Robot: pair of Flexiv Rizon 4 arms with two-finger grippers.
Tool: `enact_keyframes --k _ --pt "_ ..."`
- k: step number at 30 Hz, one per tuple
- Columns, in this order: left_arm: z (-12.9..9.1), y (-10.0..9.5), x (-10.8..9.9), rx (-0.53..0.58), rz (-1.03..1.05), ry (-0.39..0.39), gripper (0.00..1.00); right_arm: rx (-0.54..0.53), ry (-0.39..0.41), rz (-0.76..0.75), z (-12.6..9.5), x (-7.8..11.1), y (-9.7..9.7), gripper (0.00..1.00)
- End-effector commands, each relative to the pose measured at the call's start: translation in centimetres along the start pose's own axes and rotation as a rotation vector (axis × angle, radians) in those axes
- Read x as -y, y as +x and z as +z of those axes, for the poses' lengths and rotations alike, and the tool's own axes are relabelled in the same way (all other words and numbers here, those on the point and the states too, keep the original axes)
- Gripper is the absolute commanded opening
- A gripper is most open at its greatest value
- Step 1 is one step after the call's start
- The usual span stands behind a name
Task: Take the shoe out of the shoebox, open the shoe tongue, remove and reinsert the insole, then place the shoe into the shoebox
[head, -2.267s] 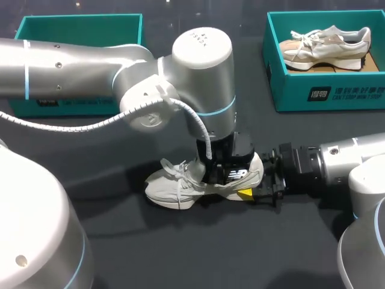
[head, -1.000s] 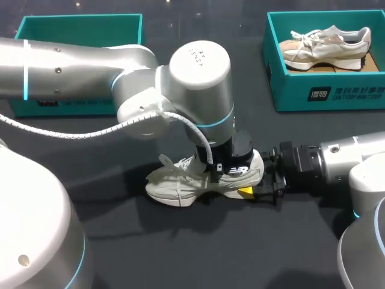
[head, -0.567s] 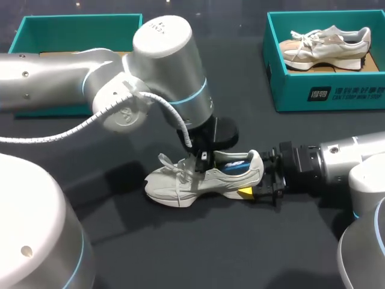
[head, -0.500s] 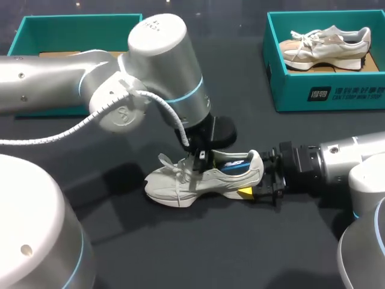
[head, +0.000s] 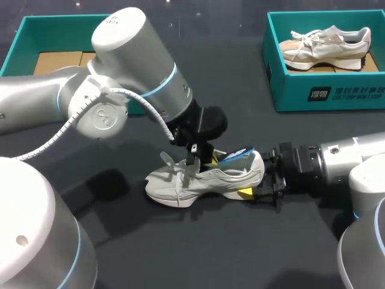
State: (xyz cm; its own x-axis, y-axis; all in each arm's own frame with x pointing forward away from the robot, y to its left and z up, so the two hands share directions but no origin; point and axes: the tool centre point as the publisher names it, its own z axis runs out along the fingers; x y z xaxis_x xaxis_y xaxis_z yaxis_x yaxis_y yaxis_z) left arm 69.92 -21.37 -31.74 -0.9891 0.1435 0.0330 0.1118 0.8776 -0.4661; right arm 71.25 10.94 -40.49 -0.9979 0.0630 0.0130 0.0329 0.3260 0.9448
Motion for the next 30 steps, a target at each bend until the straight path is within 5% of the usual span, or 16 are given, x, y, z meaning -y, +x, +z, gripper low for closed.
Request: enact_keyframes --k 1,12,14,17,30 --pt "-0.2 -0.1 0.8 0.018 0.006 0.065 0.00 0.001 0.002 0.000 0.0 0.0 0.2 0.00" --pt "1.3 -1.1 3.5 0.076 0.021 0.036 0.00 0.001 0.002 0.000 0.0 0.0 0.2 0.00" --pt "1.3 -1.0 3.6 0.099 0.012 0.030 0.25 0.001 0.002 0.000 0.0 0.0 0.2 0.00" --pt "1.1 -0.8 4.0 0.144 -0.006 0.037 0.47 0.001 0.002 0.000 0.0 0.0 0.2 0.00" --pt "2.0 0.8 4.9 0.380 -0.103 0.057 0.50 0.001 0.002 0.000 0.0 0.0 0.2 0.00"
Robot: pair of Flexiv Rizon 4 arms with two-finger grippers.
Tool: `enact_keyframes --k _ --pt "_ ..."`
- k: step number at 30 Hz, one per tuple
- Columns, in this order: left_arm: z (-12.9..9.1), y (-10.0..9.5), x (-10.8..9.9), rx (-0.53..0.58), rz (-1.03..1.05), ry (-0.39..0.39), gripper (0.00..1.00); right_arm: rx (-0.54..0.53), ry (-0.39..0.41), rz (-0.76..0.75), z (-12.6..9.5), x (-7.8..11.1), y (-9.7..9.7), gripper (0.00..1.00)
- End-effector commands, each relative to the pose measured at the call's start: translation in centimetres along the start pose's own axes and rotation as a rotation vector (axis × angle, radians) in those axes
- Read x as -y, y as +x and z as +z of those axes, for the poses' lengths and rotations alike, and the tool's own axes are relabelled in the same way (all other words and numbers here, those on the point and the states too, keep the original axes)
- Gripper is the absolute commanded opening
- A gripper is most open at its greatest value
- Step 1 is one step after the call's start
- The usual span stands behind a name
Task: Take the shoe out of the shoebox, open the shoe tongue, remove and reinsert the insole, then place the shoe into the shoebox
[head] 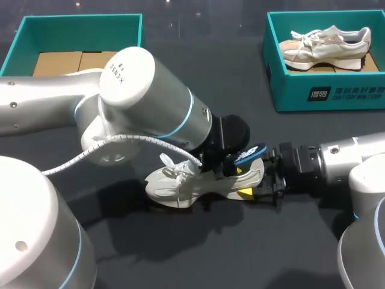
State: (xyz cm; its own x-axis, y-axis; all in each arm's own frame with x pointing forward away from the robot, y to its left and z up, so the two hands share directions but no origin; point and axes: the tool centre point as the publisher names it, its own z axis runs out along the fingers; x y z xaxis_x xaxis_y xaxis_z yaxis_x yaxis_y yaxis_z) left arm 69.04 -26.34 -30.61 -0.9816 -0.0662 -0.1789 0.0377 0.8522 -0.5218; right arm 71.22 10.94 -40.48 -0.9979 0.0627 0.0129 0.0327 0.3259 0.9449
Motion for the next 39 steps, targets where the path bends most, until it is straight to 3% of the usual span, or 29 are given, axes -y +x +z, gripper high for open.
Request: enact_keyframes --k 1,6,16,18,19,20,21,31,39 --pt "0.6 0.7 -0.1 0.112 -0.034 -0.001 0.50 0.001 0.002 0.000 0.0 0.0 0.1 0.00" --pt "1.4 0.1 0.1 0.164 -0.063 -0.003 0.55 0.001 0.002 0.000 0.0 0.0 0.1 0.00" --pt "3.1 -1.3 -0.2 0.211 -0.079 -0.030 0.49 0.001 0.002 0.000 0.0 0.0 0.1 0.00" --pt "3.2 -1.5 -0.3 0.209 -0.086 -0.030 0.37 0.001 0.002 0.000 0.0 0.0 0.1 0.00" --pt "3.2 -1.6 -0.4 0.209 -0.092 -0.029 0.25 0.001 0.002 0.000 0.0 0.0 0.1 0.00" --pt "3.1 -1.8 -0.5 0.204 -0.097 -0.025 0.05 0.001 0.002 0.000 0.0 0.0 0.1 0.00" --pt "2.9 -1.8 -0.6 0.199 -0.102 -0.021 0.00 0.001 0.002 0.000 0.0 0.0 0.1 0.00" --pt "1.9 -2.9 -0.3 0.131 -0.136 0.013 0.00 0.001 0.002 0.000 0.0 0.0 0.1 0.00" --pt "-0.5 -2.9 2.9 0.012 -0.139 0.060 0.00 0.001 0.002 0.000 0.0 0.0 0.1 0.00"
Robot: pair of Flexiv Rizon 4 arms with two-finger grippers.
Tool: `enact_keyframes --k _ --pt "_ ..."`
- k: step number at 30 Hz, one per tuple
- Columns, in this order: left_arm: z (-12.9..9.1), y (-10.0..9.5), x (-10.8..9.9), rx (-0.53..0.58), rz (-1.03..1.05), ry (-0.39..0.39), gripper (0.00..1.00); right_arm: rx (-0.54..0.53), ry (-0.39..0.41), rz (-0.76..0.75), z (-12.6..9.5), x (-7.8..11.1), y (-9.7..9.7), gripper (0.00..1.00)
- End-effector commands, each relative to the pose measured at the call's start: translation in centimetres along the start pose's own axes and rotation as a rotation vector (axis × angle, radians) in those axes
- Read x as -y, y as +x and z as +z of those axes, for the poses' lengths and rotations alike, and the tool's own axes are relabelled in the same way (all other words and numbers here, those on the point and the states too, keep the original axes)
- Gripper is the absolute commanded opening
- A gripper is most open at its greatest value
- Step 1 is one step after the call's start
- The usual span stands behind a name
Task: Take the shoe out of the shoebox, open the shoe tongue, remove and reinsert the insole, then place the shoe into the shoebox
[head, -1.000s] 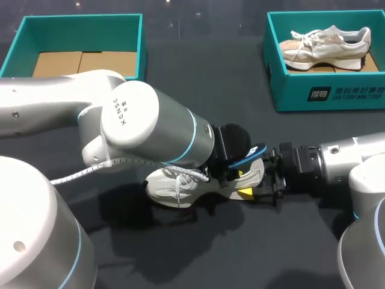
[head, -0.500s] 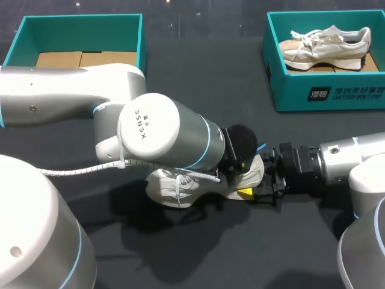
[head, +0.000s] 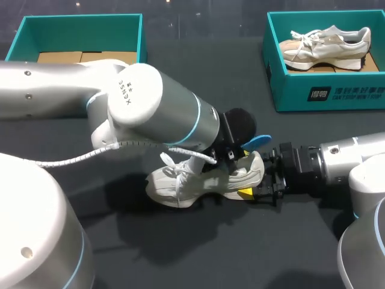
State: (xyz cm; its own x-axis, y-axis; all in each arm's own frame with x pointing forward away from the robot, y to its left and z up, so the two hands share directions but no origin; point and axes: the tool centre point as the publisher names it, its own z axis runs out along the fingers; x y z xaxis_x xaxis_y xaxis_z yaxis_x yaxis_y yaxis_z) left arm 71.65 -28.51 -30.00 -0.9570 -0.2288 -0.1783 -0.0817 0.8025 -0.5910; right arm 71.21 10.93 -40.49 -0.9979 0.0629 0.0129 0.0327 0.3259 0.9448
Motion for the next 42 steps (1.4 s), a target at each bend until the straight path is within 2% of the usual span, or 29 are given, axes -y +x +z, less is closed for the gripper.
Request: enact_keyframes --k 1,9,13,16,30,31,36,42 --pt "-1.9 -0.3 1.6 -0.108 -0.007 -0.002 0.00 0.001 0.002 0.000 0.1 0.0 0.1 0.00" --pt "-4.3 0.3 6.1 -0.339 -0.040 -0.033 0.00 0.001 0.002 0.000 0.1 0.0 0.1 0.00" --pt "-6.2 0.6 8.2 -0.400 -0.026 -0.003 0.00 0.001 0.002 0.000 0.1 0.0 0.1 0.00" --pt "-8.8 0.4 10.4 -0.449 0.002 0.052 0.00 0.001 0.002 0.000 0.1 0.0 0.1 0.00" --pt "-8.8 0.4 10.4 -0.449 0.002 0.052 0.00 0.001 0.002 0.000 0.1 0.0 0.1 0.00" --pt "-9.2 0.4 9.9 -0.458 -0.032 0.064 0.00 0.001 0.002 0.000 0.1 0.0 0.1 0.00" --pt "-14.5 0.0 11.2 -0.534 -0.127 0.295 0.00 0.001 0.002 0.000 0.1 0.0 0.1 0.00" --pt "-20.9 -0.8 13.3 -0.623 -0.240 0.484 0.00 0.001 0.002 0.000 0.1 0.0 0.1 0.00"
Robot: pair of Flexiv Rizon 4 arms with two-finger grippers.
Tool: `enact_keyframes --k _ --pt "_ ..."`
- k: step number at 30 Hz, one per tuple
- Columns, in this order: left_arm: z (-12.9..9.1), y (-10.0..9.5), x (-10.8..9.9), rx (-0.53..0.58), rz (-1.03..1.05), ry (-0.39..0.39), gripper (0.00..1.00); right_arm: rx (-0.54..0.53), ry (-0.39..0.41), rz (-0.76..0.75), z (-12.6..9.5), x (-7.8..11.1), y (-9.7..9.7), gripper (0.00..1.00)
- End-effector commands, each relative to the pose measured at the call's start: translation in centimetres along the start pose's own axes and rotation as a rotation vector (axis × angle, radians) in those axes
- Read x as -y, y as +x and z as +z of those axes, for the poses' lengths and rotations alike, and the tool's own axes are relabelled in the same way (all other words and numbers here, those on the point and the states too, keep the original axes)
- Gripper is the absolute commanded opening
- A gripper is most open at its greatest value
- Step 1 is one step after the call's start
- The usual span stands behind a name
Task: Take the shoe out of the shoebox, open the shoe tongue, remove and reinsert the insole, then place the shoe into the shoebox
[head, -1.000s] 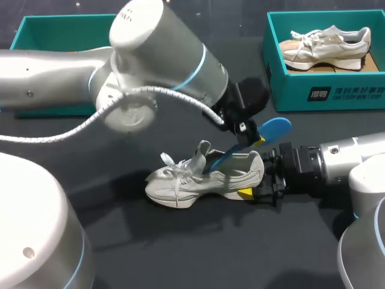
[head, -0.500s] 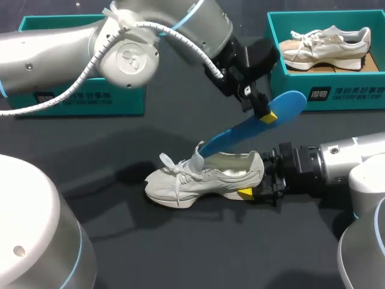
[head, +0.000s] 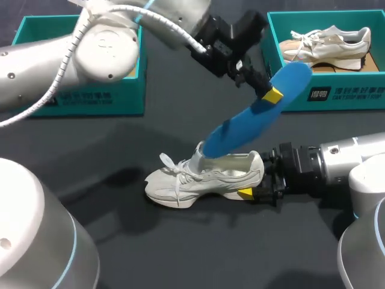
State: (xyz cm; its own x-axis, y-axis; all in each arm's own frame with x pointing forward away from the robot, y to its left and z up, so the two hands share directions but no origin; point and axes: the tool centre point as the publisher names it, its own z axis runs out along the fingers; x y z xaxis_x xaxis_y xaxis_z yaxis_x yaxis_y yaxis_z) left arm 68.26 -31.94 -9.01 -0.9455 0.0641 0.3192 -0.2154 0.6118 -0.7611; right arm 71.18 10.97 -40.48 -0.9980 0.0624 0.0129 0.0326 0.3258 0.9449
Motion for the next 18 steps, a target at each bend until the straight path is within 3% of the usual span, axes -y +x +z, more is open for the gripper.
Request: enact_keyframes --k 1,2,14,18 --pt "-6.3 2.5 0.4 -0.072 -0.045 0.275 0.00 0.001 0.002 0.000 0.0 0.0 0.1 0.00" --pt "-7.4 3.0 1.0 -0.098 -0.037 0.314 0.00 0.001 0.002 0.000 0.0 0.0 0.1 0.00" --pt "-7.4 3.0 1.0 -0.098 -0.037 0.314 0.00 0.001 0.002 0.000 0.0 0.0 0.1 0.00" --pt "-10.4 4.9 -0.7 -0.104 -0.053 0.425 0.00 0.001 0.002 0.000 0.0 0.0 0.1 0.00"
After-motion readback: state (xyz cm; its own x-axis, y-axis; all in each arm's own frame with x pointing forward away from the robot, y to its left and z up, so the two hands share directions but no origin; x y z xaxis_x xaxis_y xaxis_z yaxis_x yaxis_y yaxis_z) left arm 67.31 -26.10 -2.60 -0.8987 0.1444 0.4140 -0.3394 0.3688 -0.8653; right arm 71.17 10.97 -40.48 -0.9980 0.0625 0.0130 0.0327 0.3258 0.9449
